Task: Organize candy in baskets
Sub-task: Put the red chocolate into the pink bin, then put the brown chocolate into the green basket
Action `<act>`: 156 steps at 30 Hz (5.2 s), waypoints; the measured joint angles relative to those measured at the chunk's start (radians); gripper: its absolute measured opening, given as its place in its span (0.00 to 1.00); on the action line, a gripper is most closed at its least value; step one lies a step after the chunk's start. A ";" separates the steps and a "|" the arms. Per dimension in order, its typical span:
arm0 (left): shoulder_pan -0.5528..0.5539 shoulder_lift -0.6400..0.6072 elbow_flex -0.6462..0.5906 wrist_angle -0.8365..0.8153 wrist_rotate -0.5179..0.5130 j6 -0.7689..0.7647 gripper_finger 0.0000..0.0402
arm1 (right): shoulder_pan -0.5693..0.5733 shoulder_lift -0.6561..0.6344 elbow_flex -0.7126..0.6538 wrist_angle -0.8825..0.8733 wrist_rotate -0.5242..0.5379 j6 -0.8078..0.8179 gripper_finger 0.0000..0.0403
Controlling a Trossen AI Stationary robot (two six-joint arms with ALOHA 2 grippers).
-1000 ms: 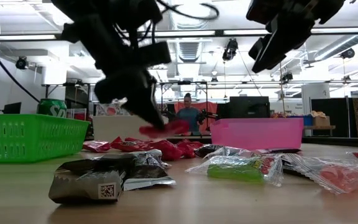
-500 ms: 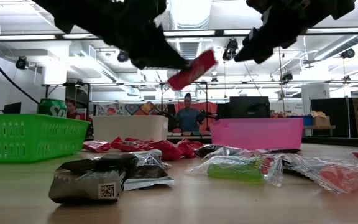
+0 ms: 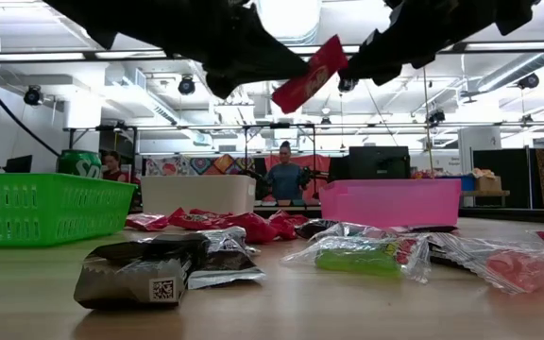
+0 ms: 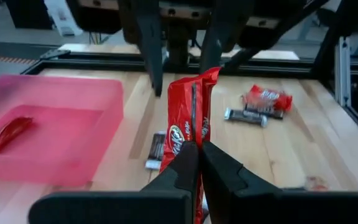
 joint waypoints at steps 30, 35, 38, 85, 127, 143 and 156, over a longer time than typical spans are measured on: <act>0.001 0.068 0.029 0.094 -0.013 0.043 0.00 | -0.005 0.034 0.000 0.059 -0.052 -0.019 0.06; 0.002 0.039 0.030 0.046 -0.105 0.096 0.00 | -0.042 0.025 0.001 0.044 0.039 0.057 0.06; 0.002 0.014 0.030 -0.042 -0.218 0.114 0.00 | -0.079 0.017 0.002 -0.016 0.246 0.169 0.06; -0.183 -0.019 0.143 -0.762 0.099 -0.259 0.39 | -0.126 0.001 -0.029 -0.257 -0.192 0.605 0.44; -0.282 0.252 0.155 -0.656 -0.081 -0.357 0.47 | -0.092 -0.001 -0.029 -0.248 -0.111 0.555 0.44; -0.279 0.250 0.151 -0.643 -0.069 -0.349 0.14 | -0.092 -0.001 -0.029 -0.246 -0.109 0.549 0.44; -0.277 0.211 0.147 -0.663 -0.077 -0.312 0.00 | -0.092 -0.001 -0.029 -0.235 -0.111 0.550 0.44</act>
